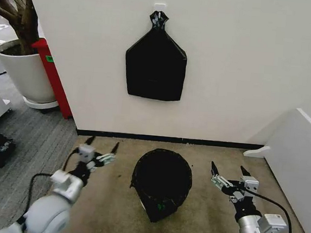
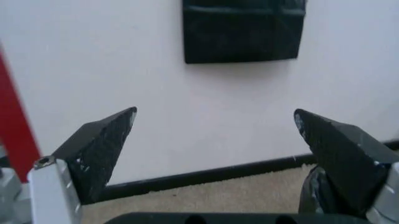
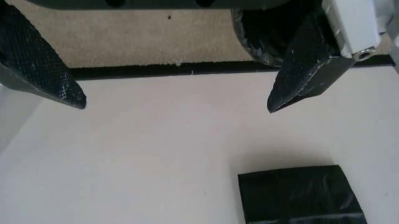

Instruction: Place the garbage bag over the trash bin.

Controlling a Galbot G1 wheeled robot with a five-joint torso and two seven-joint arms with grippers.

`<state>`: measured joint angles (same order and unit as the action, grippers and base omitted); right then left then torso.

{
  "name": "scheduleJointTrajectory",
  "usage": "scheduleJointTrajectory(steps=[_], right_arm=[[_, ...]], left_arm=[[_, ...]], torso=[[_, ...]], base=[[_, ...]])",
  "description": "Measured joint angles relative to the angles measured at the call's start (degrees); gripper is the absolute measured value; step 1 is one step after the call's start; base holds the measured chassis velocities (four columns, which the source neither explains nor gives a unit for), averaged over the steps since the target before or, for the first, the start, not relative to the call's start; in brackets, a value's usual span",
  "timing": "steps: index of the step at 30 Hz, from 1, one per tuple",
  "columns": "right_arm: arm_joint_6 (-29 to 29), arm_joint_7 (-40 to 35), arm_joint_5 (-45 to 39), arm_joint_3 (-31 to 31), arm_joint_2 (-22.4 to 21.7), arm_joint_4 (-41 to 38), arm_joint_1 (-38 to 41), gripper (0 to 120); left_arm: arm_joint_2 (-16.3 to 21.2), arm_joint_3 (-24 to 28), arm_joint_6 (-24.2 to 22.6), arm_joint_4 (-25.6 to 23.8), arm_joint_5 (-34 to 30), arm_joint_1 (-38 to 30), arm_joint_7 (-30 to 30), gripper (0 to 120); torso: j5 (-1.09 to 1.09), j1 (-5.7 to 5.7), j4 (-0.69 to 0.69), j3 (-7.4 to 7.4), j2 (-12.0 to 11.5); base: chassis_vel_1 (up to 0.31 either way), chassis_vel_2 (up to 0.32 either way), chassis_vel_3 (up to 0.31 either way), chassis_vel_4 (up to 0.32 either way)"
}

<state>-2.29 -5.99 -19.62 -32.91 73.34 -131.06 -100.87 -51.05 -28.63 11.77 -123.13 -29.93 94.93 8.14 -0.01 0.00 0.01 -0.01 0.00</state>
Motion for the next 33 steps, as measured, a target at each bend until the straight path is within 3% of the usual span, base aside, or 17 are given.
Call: scheduleJointTrajectory(steps=[1, 6, 13, 17, 21, 27, 33], right_arm=[[0.12, -0.01, 0.13, 0.04, 0.13, 0.02, 0.00, 100], [0.95, -0.14, 1.11, 0.07, 1.91, 0.76, 0.88, 100], [1.32, 0.09, 1.61, -0.81, 2.89, 2.33, 2.40, 100], [1.32, 0.33, 1.31, -1.30, 2.36, 3.36, 3.80, 100], [1.27, 1.07, 0.05, -1.69, 0.68, 6.56, 6.34, 100], [1.89, 1.53, -0.24, -1.69, 0.82, 7.76, 5.81, 100], [3.57, 2.58, -0.82, -3.50, 1.67, 5.40, 1.18, 100]], left_arm=[[-0.58, -1.01, 0.21, -0.41, 0.03, 1.03, -0.38, 100], [-10.42, -12.38, 2.41, -5.84, 2.18, 11.67, -4.47, 100], [-18.19, -16.94, 1.23, -8.90, 3.80, 15.64, -5.88, 100], [-18.82, -16.75, -1.63, -10.04, 3.99, 15.84, -5.86, 100], [-16.17, -14.82, -5.43, -9.38, 3.95, 12.38, -4.34, 100], [-15.21, -13.97, -6.31, -8.24, 4.10, 11.41, -4.02, 100], [-16.47, -13.70, -6.24, -10.38, 5.13, 12.00, -4.17, 100]], torso=[[-0.01, 0.00, -0.01, 0.00, 0.00], [0.00, 0.00, 0.00, 0.00, 0.00], [0.01, 0.00, -0.01, 0.00, 0.00], [0.02, 0.00, 0.00, 0.01, 0.00], [0.02, 0.00, -0.03, 0.02, 0.00], [0.01, 0.00, 0.00, 0.02, 0.00], [0.02, 0.00, -0.02, 0.01, 0.00]], base=[[0.000, 0.000, 0.000, 0.000], [0.000, 0.000, 0.000, 0.000], [0.000, 0.000, 0.000, 0.000], [0.000, 0.000, 0.000, 0.000], [0.000, 0.000, 0.000, 0.000], [0.000, 0.000, 0.000, 0.000], [0.000, 0.000, 0.000, 0.000]])
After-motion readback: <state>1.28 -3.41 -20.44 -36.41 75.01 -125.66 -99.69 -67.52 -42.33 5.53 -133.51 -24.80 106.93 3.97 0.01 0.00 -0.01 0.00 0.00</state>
